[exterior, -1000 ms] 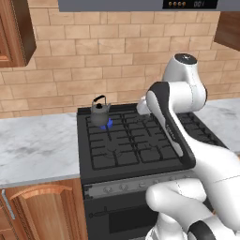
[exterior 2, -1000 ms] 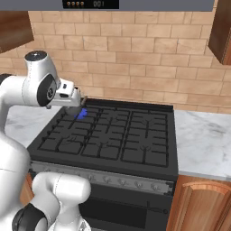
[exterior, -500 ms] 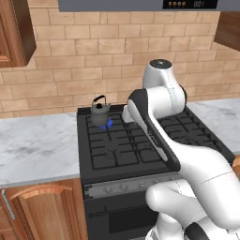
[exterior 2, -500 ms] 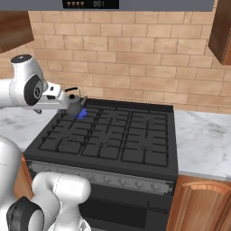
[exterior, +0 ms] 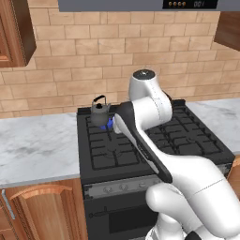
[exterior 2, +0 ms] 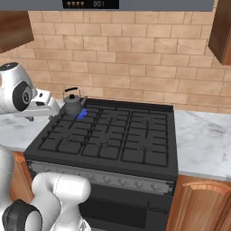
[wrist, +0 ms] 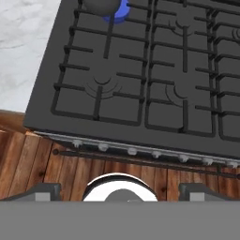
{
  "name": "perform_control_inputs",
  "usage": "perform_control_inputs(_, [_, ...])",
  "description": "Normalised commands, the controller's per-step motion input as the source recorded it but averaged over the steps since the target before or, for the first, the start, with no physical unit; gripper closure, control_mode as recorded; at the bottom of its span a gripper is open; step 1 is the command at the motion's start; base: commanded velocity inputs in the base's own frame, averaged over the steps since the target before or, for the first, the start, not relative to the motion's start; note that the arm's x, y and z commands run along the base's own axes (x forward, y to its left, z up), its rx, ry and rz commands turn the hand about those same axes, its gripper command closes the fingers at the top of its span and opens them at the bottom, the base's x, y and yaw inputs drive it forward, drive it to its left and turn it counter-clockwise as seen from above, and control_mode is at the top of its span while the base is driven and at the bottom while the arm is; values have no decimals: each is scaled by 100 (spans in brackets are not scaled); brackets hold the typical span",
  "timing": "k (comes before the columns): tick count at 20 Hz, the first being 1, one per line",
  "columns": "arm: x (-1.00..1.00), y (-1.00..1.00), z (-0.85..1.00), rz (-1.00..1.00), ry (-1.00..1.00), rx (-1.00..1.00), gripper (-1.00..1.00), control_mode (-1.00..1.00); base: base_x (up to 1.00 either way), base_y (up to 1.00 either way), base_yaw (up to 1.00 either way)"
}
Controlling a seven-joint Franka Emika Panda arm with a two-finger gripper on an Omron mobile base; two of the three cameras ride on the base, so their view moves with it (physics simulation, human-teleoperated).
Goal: The kettle is done boiling. Turn off the stove, then wait for 300 timesteps before moving the kettle to the dining table.
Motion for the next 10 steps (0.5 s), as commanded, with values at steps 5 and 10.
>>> perform_control_inputs(5, [-24, 10, -20, 0, -1, 0, -100, -100, 0, 0, 0])
perform_control_inputs(10, [-4, -2, -4, 0, -1, 0, -100, 100, -10, -28, 0])
